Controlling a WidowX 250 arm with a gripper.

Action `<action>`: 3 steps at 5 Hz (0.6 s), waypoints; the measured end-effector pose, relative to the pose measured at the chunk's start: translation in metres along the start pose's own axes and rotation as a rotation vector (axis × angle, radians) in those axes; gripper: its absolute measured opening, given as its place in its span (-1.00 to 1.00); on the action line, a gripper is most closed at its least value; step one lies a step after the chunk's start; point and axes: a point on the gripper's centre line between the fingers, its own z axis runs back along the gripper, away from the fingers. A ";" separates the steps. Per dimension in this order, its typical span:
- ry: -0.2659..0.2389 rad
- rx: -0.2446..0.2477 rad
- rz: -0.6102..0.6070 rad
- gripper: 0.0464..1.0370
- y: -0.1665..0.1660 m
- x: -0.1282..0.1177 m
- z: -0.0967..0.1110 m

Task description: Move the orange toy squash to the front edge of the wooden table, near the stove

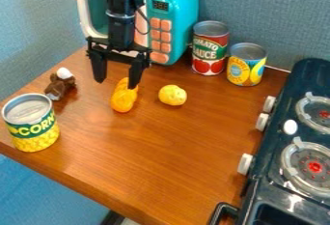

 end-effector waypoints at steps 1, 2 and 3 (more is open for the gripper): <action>0.011 -0.028 -0.013 0.93 -0.006 0.005 -0.016; 0.004 -0.045 -0.019 0.93 -0.008 0.007 -0.017; 0.006 -0.051 -0.010 0.93 -0.010 0.008 -0.020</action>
